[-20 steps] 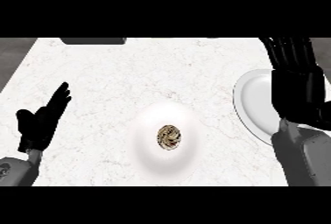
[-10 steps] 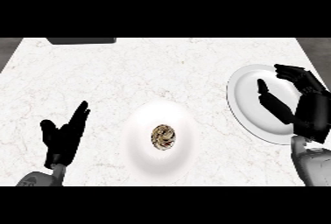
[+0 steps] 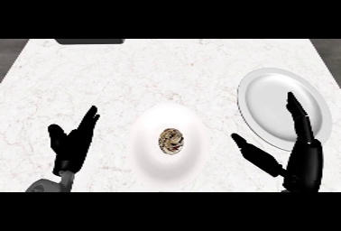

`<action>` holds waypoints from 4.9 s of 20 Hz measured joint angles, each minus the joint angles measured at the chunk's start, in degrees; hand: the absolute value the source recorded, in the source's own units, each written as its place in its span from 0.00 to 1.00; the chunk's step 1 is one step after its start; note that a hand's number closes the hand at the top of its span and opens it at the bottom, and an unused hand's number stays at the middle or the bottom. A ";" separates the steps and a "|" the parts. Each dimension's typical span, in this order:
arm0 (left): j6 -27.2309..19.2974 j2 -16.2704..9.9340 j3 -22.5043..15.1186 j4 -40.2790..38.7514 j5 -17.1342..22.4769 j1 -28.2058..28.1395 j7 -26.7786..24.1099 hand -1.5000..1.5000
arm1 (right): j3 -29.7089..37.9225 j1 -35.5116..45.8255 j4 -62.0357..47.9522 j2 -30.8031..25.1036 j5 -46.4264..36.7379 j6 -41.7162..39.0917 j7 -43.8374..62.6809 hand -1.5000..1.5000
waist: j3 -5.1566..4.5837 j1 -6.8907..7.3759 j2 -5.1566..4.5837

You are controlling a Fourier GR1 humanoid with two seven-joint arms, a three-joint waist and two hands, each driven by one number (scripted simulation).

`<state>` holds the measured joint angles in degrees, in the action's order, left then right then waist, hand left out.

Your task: Pick the cupcake from the plate and place it in the plate

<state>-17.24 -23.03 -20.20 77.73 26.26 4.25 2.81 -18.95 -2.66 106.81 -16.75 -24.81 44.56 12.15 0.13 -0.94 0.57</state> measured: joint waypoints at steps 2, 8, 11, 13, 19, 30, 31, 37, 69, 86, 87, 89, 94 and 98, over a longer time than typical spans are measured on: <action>0.25 -0.20 0.11 0.27 0.11 0.03 0.75 0.50 | -1.84 -0.85 1.17 -1.97 -3.13 -3.79 5.05 0.00 | -0.08 0.17 -0.06; 0.05 0.40 -0.31 1.29 -0.54 -0.47 1.08 0.50 | -7.22 0.54 6.81 -6.64 -10.10 -18.80 22.92 0.00 | -0.20 0.74 -0.12; 0.29 0.58 -0.24 1.30 -0.85 -0.48 1.11 0.50 | -10.65 4.25 8.79 -5.32 -14.71 -25.62 33.34 0.00 | -0.17 1.11 -0.16; -0.15 0.93 -0.45 1.76 -1.23 -0.31 1.86 0.50 | -12.66 7.68 8.03 -3.03 -17.30 -29.78 39.60 0.00 | -0.12 1.43 -0.21; 0.07 1.60 -0.06 2.34 -2.09 -0.66 2.70 0.50 | -17.11 16.88 2.91 7.03 -23.90 -37.60 49.03 0.00 | 0.01 1.58 -0.29; 2.06 2.85 1.11 3.01 -3.65 -2.07 2.53 0.50 | -19.31 19.99 -8.11 15.44 -25.53 -39.85 51.02 0.00 | 0.16 1.32 -0.33; 2.28 3.50 1.21 2.17 -3.85 -1.60 2.33 0.50 | -19.73 19.75 -8.42 15.62 -25.47 -39.62 50.98 0.00 | 0.19 1.24 -0.32; 3.22 3.69 2.38 3.31 -4.30 -1.91 4.03 0.50 | -21.85 23.64 -14.06 16.02 -24.00 -37.40 51.76 0.00 | 0.19 1.50 -0.33; 4.96 8.27 6.15 3.72 -10.16 -2.41 7.02 0.50 | -25.00 31.85 -36.84 16.30 -21.30 -32.99 48.19 1.00 | 0.12 1.40 -0.24; 6.20 8.56 7.58 4.45 -11.07 -4.31 6.25 0.50 | -31.13 36.41 -26.49 15.94 -43.91 -23.87 53.72 1.00 | 0.15 0.48 0.22; 5.98 8.64 7.66 4.66 -11.06 -4.30 6.54 0.50 | -30.13 36.16 -25.38 15.92 -45.57 -23.39 53.98 1.00 | 0.14 0.34 0.23; 6.08 8.55 7.90 4.73 -11.01 -4.59 6.35 0.50 | -27.84 34.99 -23.39 15.92 -48.81 -22.16 54.25 1.00 | 0.16 0.02 0.24; 6.16 8.49 8.48 5.30 -10.84 -5.39 6.00 0.50 | -20.84 29.41 -17.97 16.04 -54.91 -17.94 53.14 1.00 | 0.20 -0.54 0.10; 6.43 8.63 8.56 5.29 -10.82 -5.16 6.35 0.50 | -14.36 24.77 -13.37 15.29 -56.38 -13.31 50.19 1.00 | 0.23 -0.53 -0.11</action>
<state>-10.81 -14.40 -11.63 83.02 15.44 -0.91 9.15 -33.31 22.12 93.44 -1.46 -81.19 31.25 62.34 0.36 -1.47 0.46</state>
